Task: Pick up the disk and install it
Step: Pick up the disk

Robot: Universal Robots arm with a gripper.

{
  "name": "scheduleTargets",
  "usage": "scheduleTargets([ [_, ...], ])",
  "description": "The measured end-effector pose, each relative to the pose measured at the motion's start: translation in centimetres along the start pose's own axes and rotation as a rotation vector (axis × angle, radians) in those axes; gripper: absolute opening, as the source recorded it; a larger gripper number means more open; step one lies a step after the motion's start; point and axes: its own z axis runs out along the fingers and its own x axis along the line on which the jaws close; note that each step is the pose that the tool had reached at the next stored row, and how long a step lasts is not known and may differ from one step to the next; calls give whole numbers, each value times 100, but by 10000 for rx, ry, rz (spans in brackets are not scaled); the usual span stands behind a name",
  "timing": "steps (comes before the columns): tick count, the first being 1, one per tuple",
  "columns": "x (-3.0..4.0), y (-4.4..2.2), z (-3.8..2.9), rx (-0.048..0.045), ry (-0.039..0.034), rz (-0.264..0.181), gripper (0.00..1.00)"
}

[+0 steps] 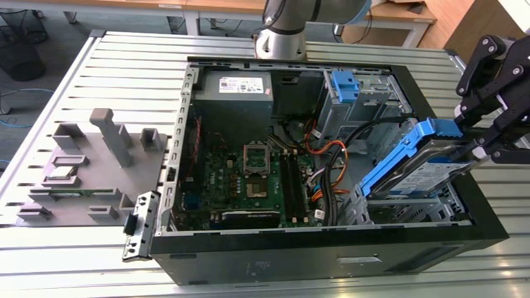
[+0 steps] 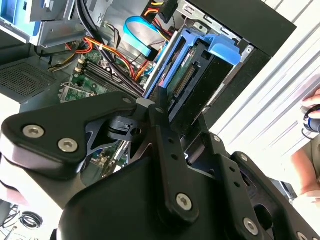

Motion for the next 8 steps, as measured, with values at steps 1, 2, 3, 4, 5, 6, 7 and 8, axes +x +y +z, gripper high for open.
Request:
scheduleTargets([
  [1, 0, 0, 0, 3, 1, -1, 35],
  [2, -1, 0, -1, 5, 1, -2, 35],
  [3, -1, 1, -3, 7, 0, -1, 35],
  [4, -1, 1, -4, 9, -1, -1, 35],
  [5, -1, 1, -4, 9, -1, -1, 35],
  [6, -1, 1, -4, 10, -1, -2, 35],
  [7, -1, 1, -4, 10, 0, -1, 35],
  [8, -1, 1, -5, 10, 0, -1, 35],
])
